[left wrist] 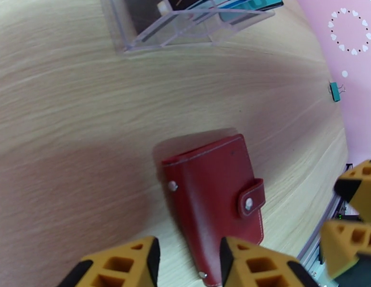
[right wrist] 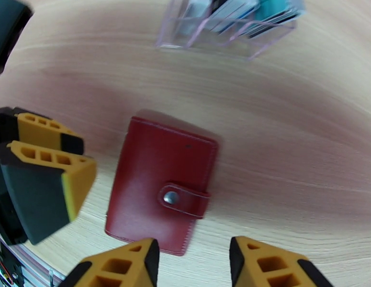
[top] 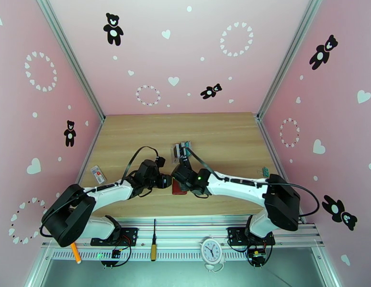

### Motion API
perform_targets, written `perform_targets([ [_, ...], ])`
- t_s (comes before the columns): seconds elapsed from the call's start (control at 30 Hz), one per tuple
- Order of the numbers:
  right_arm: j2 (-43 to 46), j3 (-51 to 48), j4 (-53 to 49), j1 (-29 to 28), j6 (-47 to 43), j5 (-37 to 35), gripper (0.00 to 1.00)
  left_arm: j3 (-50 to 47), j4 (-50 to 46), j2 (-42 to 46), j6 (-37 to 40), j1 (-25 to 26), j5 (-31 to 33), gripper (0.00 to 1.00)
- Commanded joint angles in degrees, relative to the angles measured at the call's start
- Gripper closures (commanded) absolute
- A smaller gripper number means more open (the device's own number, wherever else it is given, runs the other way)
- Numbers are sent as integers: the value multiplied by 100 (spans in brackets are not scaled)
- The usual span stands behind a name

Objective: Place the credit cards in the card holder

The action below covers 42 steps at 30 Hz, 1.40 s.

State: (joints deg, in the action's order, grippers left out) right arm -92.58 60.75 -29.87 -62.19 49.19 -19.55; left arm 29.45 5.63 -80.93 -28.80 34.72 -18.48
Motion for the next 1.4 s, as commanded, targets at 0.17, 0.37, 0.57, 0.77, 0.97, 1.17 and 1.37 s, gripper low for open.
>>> perform_targets([
  [0.17, -584, 419, -222, -30, 174, 118, 56, 262, 74, -379, -38, 43, -327, 61],
  [0.37, -830, 470, -183, -35, 248, 147, 58, 296, 44, -438, -30, 47, -337, 62],
  [0.57, -941, 487, -126, -4, 284, 162, 58, 342, 17, -575, -55, 43, -377, 64],
  [0.77, -996, 491, -4, 58, 279, 285, 59, 324, -9, -512, -56, 45, -276, 66],
  [0.97, -1094, 535, 5, 74, 240, 346, 60, 357, -79, -577, -52, 42, -236, 67],
  [1.17, -1181, 527, 45, 109, 248, 369, 60, 377, -101, -609, -56, 44, -204, 68],
  [1.37, -1162, 487, 117, 214, 240, 426, 60, 403, -115, -644, -56, 44, -183, 69],
])
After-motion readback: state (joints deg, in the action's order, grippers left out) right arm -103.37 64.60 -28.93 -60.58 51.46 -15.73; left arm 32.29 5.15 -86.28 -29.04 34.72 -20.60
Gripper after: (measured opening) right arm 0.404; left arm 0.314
